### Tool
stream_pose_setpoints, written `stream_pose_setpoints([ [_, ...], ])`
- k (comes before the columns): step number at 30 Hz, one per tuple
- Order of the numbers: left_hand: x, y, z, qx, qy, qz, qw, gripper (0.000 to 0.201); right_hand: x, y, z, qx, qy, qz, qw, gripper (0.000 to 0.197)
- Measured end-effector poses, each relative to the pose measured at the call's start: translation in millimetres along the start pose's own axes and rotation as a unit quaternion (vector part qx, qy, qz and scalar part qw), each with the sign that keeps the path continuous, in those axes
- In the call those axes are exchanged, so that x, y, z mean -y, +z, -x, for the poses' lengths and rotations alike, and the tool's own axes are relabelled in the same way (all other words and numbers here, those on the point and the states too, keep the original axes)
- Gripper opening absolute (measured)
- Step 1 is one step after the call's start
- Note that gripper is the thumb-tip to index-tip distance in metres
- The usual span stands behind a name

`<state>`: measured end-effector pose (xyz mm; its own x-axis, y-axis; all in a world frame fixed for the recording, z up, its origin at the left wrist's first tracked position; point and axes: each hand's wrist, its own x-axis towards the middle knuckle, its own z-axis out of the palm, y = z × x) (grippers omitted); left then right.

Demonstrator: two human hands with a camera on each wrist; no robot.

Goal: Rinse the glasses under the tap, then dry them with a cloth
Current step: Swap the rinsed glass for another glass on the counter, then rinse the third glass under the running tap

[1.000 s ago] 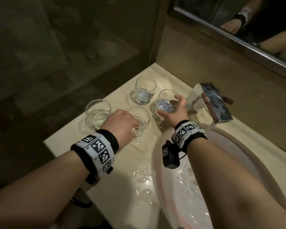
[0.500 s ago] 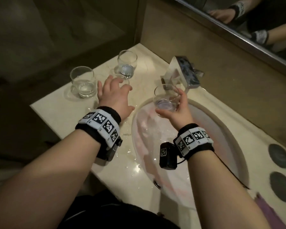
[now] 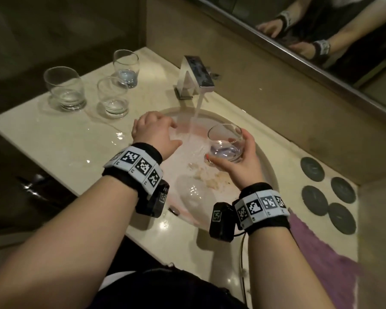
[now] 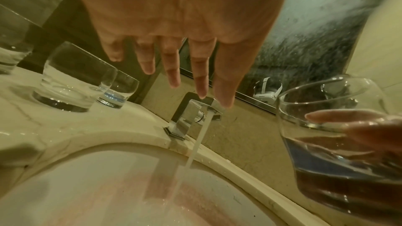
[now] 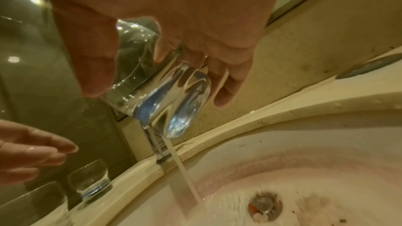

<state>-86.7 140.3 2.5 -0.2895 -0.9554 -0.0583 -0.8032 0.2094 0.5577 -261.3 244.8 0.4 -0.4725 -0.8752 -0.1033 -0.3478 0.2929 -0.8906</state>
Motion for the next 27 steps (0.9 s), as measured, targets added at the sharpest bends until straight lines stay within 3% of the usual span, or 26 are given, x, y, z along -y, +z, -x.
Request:
stream_pose_setpoints([
  [10,9.4,-2.3,2.3,0.009,-0.019,0.014,1.000,0.037,-33.2,22.6,-10.7,-0.030,0.033,-0.063,0.997,0.093],
  [14,18.3,0.0,-21.0,0.050,-0.011,0.010,0.999,0.036,-38.5,38.5,-35.8,-0.036,0.053,-0.052,0.997,0.089],
  [21,27.3,1.0,-82.6,0.088,0.018,-0.013,0.996,0.033,-35.6,54.9,-103.9,0.010,0.091,0.014,0.996,0.094],
  [27,22.6,5.7,-120.7,0.106,0.043,-0.024,0.993,0.034,-20.4,69.3,-154.0,0.065,0.091,0.004,0.994,0.096],
])
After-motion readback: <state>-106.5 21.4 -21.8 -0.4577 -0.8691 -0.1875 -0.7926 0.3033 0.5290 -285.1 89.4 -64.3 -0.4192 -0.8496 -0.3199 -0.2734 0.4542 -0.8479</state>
